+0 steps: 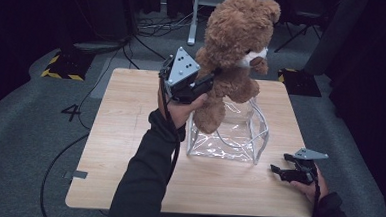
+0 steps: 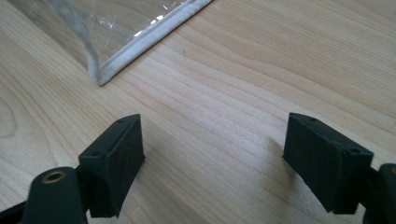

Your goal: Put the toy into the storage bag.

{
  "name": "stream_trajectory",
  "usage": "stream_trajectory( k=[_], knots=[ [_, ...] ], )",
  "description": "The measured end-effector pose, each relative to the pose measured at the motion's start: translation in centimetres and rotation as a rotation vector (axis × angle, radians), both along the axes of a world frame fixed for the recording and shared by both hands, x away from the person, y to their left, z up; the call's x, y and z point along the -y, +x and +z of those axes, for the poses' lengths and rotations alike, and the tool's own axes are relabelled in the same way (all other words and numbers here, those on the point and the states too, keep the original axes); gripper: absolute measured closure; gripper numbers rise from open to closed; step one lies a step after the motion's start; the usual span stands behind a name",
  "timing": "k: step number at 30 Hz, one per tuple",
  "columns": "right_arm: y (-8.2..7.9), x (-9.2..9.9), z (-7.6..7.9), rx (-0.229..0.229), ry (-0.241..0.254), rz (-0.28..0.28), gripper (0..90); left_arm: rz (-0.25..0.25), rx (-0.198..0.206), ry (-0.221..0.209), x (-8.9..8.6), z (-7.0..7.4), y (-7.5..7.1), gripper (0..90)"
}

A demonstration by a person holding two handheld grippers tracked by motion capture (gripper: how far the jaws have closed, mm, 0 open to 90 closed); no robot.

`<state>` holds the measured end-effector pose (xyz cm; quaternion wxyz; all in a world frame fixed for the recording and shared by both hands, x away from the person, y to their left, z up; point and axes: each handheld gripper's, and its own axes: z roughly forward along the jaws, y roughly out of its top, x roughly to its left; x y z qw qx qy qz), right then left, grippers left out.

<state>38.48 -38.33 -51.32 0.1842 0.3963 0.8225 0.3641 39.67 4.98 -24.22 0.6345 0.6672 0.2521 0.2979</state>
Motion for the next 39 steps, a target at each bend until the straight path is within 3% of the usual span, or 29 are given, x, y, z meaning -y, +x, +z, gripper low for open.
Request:
stream_trajectory(
  k=[11,20,26,31,33,39],
  knots=[
    [0.0,0.0,0.0,0.0,0.0,0.0,20.0,0.001,-0.045,-0.032,1.5,-1.4,2.1,66.0],
    [0.0,0.0,0.0,-0.001,0.0,0.0,20.0,0.067,-0.071,-0.041,1.7,-3.0,3.6,65.9],
    [0.0,0.0,0.0,-0.001,0.0,0.0,20.0,0.137,-0.074,0.041,1.6,-3.4,4.1,65.9],
    [0.0,0.0,0.0,-0.001,0.0,0.0,20.0,0.133,-0.086,0.049,2.3,-3.7,4.4,65.8],
    [0.0,0.0,0.0,0.0,0.0,0.0,20.0,0.118,-0.104,0.031,2.7,-3.7,4.5,65.9],
    [0.0,0.0,0.0,0.0,0.0,0.0,20.0,0.116,-0.117,0.062,4.2,-4.1,4.9,65.8]
  ],
)
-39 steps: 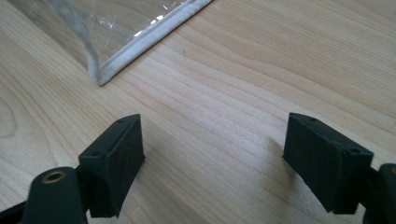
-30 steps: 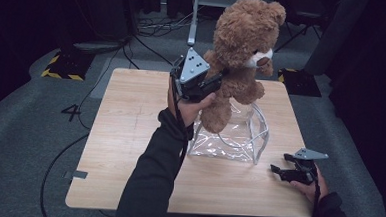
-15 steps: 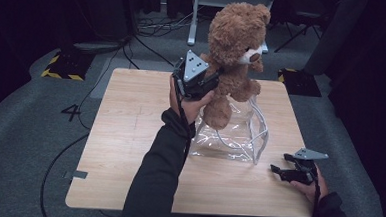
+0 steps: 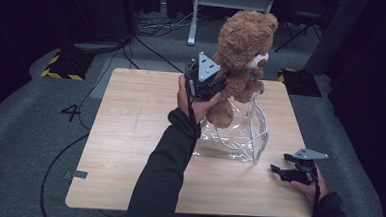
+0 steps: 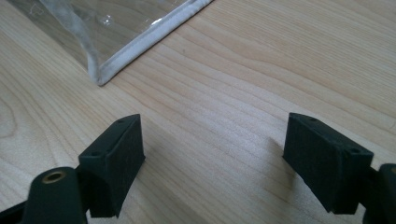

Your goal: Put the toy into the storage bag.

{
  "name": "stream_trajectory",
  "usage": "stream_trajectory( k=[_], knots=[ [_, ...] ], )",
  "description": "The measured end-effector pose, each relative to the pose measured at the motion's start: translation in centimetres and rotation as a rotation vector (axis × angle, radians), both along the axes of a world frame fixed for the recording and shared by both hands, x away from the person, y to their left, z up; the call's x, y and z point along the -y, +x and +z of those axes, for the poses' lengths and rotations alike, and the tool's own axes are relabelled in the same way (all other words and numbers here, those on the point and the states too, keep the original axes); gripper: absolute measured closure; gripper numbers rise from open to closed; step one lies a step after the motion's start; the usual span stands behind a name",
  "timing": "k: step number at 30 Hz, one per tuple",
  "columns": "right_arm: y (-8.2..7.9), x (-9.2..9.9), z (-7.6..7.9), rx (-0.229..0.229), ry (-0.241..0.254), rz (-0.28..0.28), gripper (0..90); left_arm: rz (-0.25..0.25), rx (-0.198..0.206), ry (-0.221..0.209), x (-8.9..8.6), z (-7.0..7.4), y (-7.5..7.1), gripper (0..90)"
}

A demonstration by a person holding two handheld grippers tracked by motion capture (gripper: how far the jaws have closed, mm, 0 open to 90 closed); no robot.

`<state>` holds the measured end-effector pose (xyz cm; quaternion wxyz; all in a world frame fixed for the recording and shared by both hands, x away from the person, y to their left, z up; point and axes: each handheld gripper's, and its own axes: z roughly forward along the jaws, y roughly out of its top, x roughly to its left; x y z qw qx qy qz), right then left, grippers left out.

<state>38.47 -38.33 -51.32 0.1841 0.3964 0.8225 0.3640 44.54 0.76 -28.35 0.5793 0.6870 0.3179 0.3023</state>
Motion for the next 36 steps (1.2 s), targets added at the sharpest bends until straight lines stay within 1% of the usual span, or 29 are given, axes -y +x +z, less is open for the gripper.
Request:
stream_trajectory(
  k=[1,3,6,9,14,15,17,19,21,24,28,31,32,34,36],
  knots=[
    [0.0,0.0,0.0,0.0,0.0,0.0,20.0,0.0,-0.009,-0.004,0.2,-0.2,0.1,65.8],
    [0.0,0.0,0.0,0.0,0.0,0.0,20.0,-0.01,-0.027,0.01,0.4,-0.7,0.3,65.6],
    [0.0,0.0,0.0,0.0,0.0,0.0,20.0,-0.009,-0.046,0.054,0.7,-1.6,0.6,65.0],
    [0.0,0.0,0.0,0.0,0.0,0.0,20.0,-0.021,-0.071,0.053,0.5,-2.3,0.8,64.6],
    [0.0,0.0,0.0,0.0,0.0,0.0,20.0,-0.064,-0.088,0.068,0.0,-3.3,0.9,63.9],
    [0.0,0.0,0.0,0.0,0.0,0.0,20.0,-0.069,-0.093,0.076,-0.1,-3.6,0.9,63.8],
    [0.0,0.0,0.0,0.0,0.0,0.0,20.0,-0.077,-0.102,0.109,0.0,-4.0,0.9,63.6],
    [0.0,0.0,0.0,0.0,0.0,0.0,20.0,-0.087,-0.106,0.128,0.1,-4.3,0.8,63.1],
    [0.0,0.0,0.0,0.0,0.0,0.0,20.0,-0.108,-0.112,0.137,0.2,-4.6,0.8,62.5],
    [0.0,0.0,0.0,0.0,0.0,0.0,20.0,-0.108,-0.11,0.18,0.7,-4.8,0.7,61.6],
    [0.0,0.0,0.0,0.0,0.0,0.0,20.0,-0.119,-0.125,0.204,1.0,-4.8,0.8,61.4],
    [0.0,0.0,0.0,0.0,0.0,0.0,20.0,-0.124,-0.125,0.231,1.3,-4.8,0.7,61.0],
    [0.0,0.0,0.0,0.0,0.0,0.0,20.0,-0.123,-0.128,0.233,1.4,-4.9,0.7,60.9],
    [0.0,0.0,0.0,0.0,0.0,0.0,20.0,-0.123,-0.13,0.254,1.6,-4.9,0.8,60.8],
    [0.0,0.0,0.0,0.0,0.0,0.0,20.0,-0.121,-0.135,0.288,2.0,-5.0,0.8,60.7]
  ],
)
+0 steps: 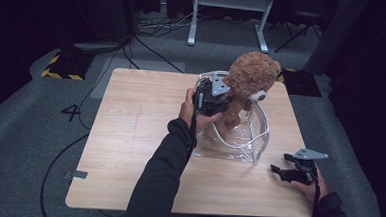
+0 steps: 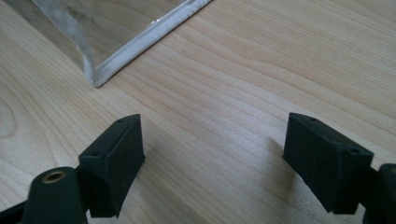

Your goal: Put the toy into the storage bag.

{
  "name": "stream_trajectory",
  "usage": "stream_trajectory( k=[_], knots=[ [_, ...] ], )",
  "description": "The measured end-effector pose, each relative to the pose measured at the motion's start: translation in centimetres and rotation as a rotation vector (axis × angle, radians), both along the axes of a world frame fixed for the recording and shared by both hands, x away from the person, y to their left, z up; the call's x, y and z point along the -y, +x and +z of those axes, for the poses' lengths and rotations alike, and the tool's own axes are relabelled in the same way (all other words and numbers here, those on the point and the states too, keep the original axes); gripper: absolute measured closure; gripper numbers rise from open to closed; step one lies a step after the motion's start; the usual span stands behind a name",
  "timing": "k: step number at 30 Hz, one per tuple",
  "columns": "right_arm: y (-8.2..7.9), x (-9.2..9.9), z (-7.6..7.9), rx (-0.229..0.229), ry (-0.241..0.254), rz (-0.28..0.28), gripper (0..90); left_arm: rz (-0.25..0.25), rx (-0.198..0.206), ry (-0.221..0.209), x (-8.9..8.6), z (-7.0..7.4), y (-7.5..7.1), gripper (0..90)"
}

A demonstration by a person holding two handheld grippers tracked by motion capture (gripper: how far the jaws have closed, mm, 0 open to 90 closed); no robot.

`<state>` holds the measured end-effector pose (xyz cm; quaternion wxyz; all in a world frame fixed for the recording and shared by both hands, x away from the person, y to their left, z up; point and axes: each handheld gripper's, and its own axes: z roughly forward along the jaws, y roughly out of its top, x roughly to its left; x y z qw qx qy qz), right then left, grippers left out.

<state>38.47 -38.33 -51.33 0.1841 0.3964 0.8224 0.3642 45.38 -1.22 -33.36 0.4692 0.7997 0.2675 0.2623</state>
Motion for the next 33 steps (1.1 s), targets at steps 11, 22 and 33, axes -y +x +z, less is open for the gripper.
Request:
stream_trajectory(
  k=[11,22,33],
  knots=[
    [0.0,0.0,0.0,0.0,0.0,0.0,20.0,-0.02,-0.036,0.088,0.8,-0.4,0.4,59.5],
    [0.0,0.0,0.0,0.0,0.0,0.0,20.0,-0.034,-0.073,0.109,0.2,-0.3,0.6,60.2],
    [0.0,0.0,0.0,0.0,0.0,0.0,20.0,-0.027,-0.111,0.148,-0.2,-0.5,0.7,61.5]
  ],
)
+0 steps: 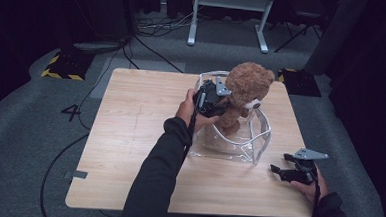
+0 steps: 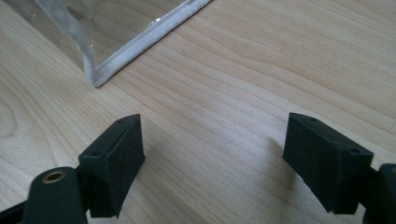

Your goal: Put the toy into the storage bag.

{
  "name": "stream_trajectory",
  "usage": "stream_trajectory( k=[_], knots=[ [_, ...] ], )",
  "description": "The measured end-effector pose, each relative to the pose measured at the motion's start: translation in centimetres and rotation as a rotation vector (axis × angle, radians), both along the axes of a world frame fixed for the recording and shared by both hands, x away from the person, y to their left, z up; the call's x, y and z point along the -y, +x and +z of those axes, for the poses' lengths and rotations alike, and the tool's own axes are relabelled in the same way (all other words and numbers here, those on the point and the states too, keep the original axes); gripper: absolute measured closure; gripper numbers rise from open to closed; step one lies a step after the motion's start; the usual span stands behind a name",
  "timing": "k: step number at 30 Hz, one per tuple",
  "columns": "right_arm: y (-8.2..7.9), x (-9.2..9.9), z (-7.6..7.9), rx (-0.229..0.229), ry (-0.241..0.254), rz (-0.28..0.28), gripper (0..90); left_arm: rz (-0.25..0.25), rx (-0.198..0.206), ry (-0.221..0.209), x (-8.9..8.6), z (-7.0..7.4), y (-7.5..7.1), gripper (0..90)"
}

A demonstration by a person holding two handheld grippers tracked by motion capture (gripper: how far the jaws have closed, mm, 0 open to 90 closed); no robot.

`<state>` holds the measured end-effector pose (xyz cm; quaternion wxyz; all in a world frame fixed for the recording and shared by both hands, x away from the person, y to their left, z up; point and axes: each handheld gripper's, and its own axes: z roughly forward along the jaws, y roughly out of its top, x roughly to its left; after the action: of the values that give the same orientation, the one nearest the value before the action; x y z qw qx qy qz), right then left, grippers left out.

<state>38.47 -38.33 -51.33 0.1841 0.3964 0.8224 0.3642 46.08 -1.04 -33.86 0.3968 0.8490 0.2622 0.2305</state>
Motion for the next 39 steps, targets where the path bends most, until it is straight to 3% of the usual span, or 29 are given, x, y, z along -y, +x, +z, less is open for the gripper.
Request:
stream_trajectory(
  k=[6,13,22,39],
  knots=[
    [0.0,0.0,0.0,0.0,0.0,0.0,20.0,0.017,-0.01,0.028,0.02,0.04,0.09,61.2],
    [0.0,0.0,0.0,0.0,0.0,0.0,20.0,0.046,-0.05,0.128,0.59,0.19,0.39,59.0],
    [0.0,0.0,0.0,0.0,0.0,0.0,20.0,0.042,-0.105,0.098,0.07,0.11,0.74,54.0],
    [0.0,0.0,0.0,0.0,0.0,0.0,20.0,0.051,-0.135,0.075,-0.29,-0.36,0.76,42.7]
  ],
)
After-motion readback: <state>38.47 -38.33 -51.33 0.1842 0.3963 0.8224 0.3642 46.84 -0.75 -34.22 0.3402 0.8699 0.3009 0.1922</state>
